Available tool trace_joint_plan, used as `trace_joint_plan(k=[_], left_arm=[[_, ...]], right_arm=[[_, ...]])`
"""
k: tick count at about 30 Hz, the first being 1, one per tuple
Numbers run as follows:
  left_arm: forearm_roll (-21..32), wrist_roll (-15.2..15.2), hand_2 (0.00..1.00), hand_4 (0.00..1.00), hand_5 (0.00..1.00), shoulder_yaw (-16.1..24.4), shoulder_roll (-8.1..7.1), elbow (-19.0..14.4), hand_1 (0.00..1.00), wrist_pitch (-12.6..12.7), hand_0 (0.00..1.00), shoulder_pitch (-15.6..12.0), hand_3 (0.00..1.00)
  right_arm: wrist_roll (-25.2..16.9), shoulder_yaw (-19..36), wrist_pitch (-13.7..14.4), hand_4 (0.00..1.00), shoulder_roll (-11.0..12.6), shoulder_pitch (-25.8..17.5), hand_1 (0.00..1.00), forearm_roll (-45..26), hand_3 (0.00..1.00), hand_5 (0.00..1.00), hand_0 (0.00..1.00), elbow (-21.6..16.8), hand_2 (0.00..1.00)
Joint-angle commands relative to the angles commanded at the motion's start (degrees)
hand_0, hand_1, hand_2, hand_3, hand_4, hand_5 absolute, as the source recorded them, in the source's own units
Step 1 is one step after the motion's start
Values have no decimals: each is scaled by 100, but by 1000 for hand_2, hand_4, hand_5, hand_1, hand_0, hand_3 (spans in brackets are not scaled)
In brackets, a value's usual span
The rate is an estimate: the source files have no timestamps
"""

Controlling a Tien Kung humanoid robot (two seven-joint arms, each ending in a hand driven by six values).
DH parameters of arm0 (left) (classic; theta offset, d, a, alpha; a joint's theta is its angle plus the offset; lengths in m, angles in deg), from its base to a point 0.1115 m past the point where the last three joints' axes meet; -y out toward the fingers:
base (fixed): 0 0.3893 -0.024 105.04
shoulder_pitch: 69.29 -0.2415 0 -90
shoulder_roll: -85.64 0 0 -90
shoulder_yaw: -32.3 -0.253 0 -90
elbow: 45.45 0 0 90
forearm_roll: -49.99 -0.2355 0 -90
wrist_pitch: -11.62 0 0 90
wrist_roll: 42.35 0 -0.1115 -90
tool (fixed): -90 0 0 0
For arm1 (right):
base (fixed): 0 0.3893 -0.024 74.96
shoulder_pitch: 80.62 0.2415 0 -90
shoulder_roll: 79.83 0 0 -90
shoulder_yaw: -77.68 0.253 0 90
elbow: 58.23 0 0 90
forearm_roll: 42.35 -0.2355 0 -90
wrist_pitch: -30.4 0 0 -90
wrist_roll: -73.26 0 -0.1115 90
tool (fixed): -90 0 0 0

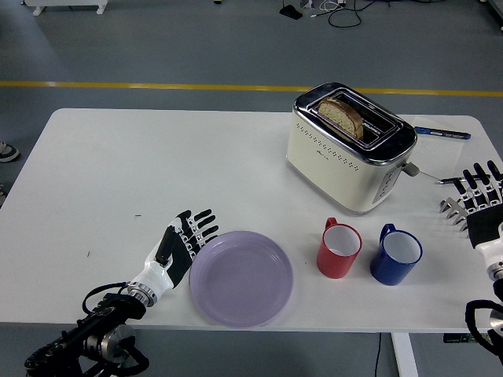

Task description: Push plate across desktop,pick up the break from the machine,place the break in the plate

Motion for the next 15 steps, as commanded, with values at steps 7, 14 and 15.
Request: trace_joint_plan(k=[7, 14, 15], left_arm=[[21, -5, 890, 531, 998, -113, 19, 89, 850, -7, 847, 144, 796], [51, -2, 890, 530, 998, -167, 24, 135, 850, -19, 846, 187, 796], [41, -1, 890, 530, 998, -157, 22, 127, 850, -12, 846, 180, 796]], right_arm=[[3, 0, 4, 384, -18, 7, 668, 2, 647, 535, 746, -1, 683], [4, 0, 7, 385, -30, 5, 668, 5, 647, 536, 746, -7, 683], [3, 5, 10, 385, -27, 2, 668, 4, 647, 536, 746, -12, 683]])
